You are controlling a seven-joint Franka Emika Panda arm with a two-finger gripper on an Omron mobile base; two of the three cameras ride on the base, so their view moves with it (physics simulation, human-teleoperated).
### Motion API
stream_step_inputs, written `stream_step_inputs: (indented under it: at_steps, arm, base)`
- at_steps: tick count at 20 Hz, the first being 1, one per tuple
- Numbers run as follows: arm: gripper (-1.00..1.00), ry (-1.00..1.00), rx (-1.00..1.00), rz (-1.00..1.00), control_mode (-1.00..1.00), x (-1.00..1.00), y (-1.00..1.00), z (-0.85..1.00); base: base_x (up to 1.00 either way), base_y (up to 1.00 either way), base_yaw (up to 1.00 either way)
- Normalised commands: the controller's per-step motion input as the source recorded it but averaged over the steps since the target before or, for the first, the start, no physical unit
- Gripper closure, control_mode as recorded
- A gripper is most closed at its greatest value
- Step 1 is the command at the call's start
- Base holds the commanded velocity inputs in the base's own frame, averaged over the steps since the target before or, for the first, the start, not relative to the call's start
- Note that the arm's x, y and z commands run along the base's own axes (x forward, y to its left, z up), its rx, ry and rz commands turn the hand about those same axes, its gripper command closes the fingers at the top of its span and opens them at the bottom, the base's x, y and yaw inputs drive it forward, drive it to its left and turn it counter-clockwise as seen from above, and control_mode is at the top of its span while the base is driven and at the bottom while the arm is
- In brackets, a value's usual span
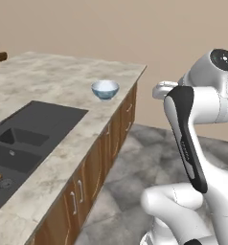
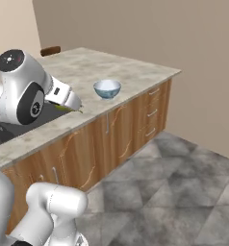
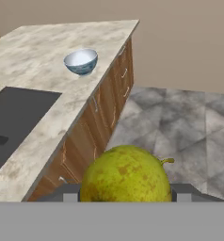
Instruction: Pick the pears from the cabinet and place them in one bowl. Pick the potato from the sink and place it in the other bowl.
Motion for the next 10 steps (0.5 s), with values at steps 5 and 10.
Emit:
stream_step_inputs:
  at_steps: [5, 10]
  arm:
    - [1.00, 0.00, 0.00, 0.00, 1.00, 0.00, 0.00, 0.00]
    - [1.00, 0.00, 0.00, 0.00, 1.00, 0.00, 0.00, 0.00]
  base:
    - [0.00, 0.01, 0.50]
    - [0.00, 0.06, 0.50]
